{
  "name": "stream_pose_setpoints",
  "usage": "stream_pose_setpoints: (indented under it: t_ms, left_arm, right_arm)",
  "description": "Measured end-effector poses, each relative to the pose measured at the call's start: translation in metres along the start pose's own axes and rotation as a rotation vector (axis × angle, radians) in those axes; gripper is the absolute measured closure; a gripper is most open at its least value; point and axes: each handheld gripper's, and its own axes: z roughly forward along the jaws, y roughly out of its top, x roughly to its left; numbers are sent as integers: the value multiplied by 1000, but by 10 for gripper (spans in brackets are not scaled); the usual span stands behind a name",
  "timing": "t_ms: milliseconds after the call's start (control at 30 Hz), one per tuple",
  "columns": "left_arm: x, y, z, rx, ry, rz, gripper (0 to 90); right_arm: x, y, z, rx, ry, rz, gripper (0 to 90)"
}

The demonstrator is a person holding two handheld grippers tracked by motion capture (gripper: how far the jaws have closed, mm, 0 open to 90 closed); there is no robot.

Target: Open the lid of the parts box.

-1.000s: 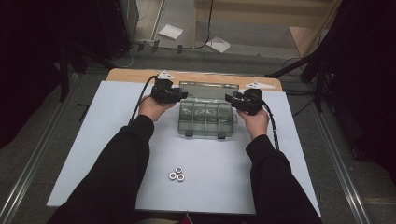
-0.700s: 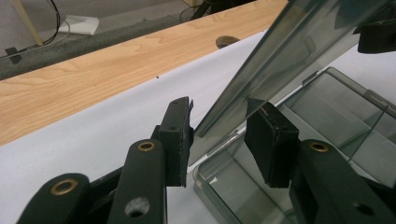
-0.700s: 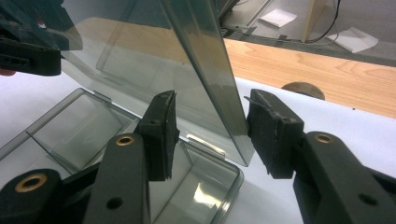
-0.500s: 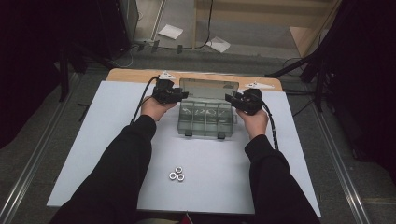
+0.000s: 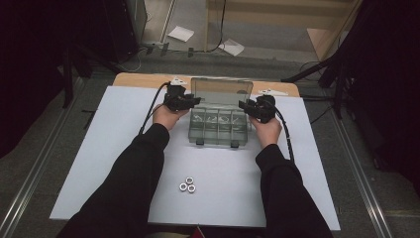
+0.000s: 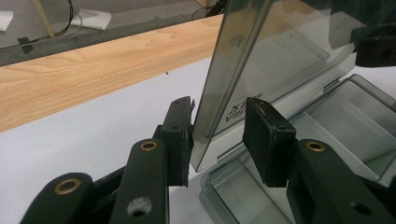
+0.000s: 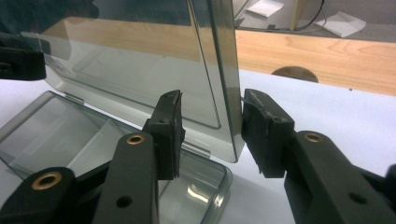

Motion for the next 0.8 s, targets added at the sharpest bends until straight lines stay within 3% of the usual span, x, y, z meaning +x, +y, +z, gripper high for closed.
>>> stream_pose_setpoints:
  t_ms: [133, 267, 800]
  left_arm:
    - [0, -1, 2, -5, 7, -6, 609]
    - [-1, -2, 5, -12, 20, -38, 609]
    - [-3, -11, 14, -13, 66, -26, 608]
  right_arm:
    - [0, -1, 2, 1, -6, 9, 609]
    - [-1, -2, 4, 0, -12, 22, 620]
    - [-3, -8, 11, 0, -26, 62, 638]
